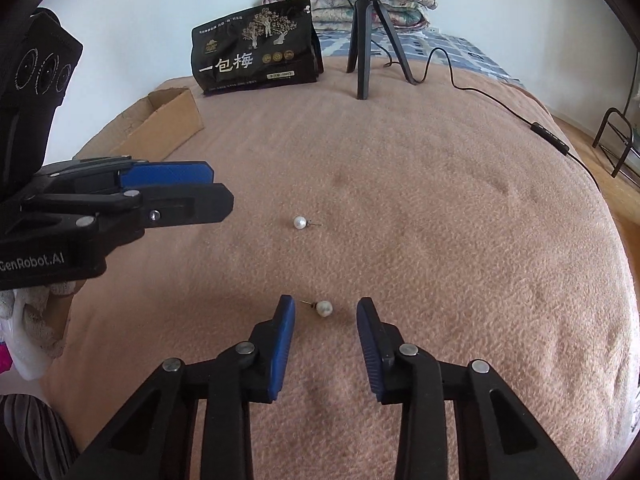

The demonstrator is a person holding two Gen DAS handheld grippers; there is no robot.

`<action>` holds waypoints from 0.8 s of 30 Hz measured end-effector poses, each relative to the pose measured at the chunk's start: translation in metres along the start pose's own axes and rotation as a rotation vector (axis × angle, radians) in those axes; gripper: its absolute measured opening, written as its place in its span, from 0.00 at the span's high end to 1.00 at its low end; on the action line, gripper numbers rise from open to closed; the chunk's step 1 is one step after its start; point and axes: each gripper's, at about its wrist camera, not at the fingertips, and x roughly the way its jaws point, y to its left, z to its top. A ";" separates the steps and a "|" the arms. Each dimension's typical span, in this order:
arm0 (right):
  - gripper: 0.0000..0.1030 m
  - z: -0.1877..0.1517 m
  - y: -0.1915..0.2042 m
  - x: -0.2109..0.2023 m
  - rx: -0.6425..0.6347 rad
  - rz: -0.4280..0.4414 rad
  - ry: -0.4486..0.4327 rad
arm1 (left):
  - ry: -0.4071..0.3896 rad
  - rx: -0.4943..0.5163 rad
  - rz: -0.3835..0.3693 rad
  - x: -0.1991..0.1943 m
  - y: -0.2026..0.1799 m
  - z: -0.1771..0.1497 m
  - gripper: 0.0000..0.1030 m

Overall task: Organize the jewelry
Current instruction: 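Close right gripper on a loose pearl while left gripper approaches the other pearl, then close left gripper on the other loose pearl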

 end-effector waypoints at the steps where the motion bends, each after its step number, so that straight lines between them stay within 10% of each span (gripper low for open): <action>1: 0.71 0.000 0.000 0.002 -0.002 -0.001 0.002 | 0.001 0.003 -0.001 0.001 -0.001 -0.001 0.61; 24: 0.92 -0.006 -0.026 0.006 0.014 -0.027 0.022 | 0.058 0.066 0.000 0.040 -0.018 0.002 0.74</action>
